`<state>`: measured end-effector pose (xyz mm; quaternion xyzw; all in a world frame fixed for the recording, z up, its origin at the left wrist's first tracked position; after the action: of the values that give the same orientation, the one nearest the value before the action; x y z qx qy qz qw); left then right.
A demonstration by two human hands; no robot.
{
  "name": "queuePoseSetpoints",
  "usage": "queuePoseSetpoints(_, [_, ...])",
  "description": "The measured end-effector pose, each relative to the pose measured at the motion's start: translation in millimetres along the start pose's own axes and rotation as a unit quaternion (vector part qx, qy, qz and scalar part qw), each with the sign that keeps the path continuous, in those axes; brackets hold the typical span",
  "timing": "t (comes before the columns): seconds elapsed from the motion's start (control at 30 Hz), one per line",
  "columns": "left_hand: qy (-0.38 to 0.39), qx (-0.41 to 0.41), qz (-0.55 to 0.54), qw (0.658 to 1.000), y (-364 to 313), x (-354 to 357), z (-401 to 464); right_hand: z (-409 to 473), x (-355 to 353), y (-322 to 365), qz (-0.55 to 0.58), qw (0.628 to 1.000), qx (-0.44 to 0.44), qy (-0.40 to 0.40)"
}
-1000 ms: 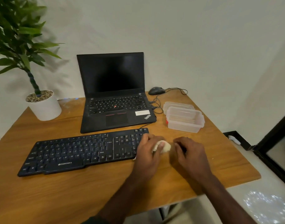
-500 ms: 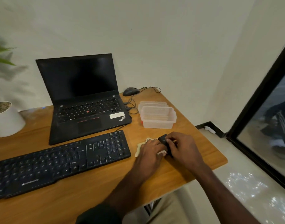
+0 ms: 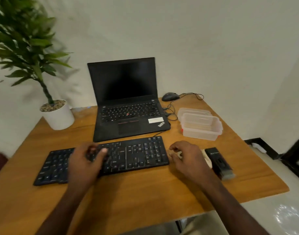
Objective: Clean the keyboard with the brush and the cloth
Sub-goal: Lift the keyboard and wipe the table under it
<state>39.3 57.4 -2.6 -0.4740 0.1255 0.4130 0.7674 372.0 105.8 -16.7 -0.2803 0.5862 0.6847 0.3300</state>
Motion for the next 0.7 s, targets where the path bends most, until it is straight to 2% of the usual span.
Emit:
queuePoseSetpoints(0.1, [-0.048, -0.104, 0.110, 0.987, 80.2, -74.5, -4.8, 4.7, 18.5, 13.8, -0.020, 1.000, 0.016, 0.017])
queuePoseSetpoints(0.17, [-0.044, -0.149, 0.187, 0.970, 114.1, -105.6, -11.4, 8.4, 26.8, 16.3, -0.032, 0.999, 0.031, 0.025])
queuePoseSetpoints(0.23, [-0.041, -0.194, 0.213, 0.957, 134.3, -120.4, -20.2, 11.2, 33.0, 14.9, -0.043, 0.997, 0.049, 0.039])
queuePoseSetpoints(0.43, [0.004, -0.282, 0.094, 0.955, 147.2, -90.7, -29.2, 18.8, 38.5, 2.7, -0.021, 0.992, 0.104, 0.069])
queuePoseSetpoints(0.7, [0.028, -0.247, 0.028, 0.968, 118.4, -59.1, -17.2, 31.2, 9.0, -19.2, 0.019, 0.985, 0.151, 0.086])
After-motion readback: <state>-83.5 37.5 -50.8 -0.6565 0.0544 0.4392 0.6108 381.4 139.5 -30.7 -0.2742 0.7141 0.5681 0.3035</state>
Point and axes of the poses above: each hand's wrist, its own z-axis towards the middle knuckle, its own x-axis out of the palm, y = z × x, the point moved 10 cm from there along z, towards the middle knuckle, and after that the axes turned 11 degrees about x, right-handed, at the moved point
